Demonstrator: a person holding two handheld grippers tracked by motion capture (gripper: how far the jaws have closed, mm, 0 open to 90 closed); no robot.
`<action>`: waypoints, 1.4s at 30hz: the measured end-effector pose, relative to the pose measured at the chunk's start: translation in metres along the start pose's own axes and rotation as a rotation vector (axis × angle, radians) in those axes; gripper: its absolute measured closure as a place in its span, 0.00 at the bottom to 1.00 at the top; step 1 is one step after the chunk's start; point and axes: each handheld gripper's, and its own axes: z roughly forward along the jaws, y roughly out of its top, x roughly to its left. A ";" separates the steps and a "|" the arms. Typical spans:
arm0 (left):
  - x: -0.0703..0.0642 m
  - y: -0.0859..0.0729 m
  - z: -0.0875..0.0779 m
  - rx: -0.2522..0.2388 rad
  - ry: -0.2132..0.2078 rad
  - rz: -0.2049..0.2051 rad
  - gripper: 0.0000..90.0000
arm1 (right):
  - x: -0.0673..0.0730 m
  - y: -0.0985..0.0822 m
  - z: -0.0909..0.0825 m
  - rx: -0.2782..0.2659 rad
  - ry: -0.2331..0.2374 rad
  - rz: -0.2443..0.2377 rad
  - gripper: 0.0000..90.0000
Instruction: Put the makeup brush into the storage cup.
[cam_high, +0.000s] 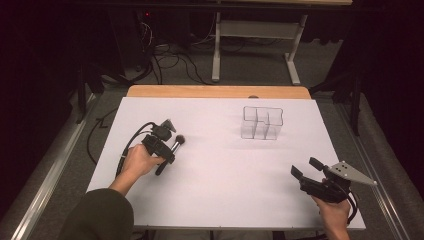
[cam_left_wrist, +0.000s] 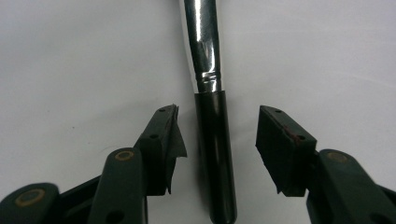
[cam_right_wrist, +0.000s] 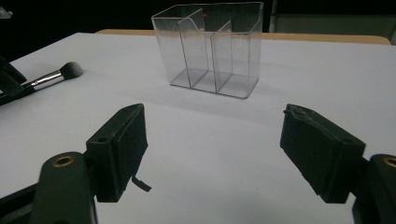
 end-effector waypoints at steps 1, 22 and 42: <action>0.001 -0.001 0.002 0.002 -0.002 -0.001 0.55 | 0.000 0.000 0.000 0.002 -0.003 0.003 0.27; 0.000 -0.005 0.010 0.009 0.033 0.002 0.73 | 0.001 0.000 0.000 0.001 -0.010 -0.002 0.28; -0.005 -0.005 0.010 0.000 0.048 0.035 0.82 | 0.001 0.000 0.000 0.004 -0.009 -0.007 0.28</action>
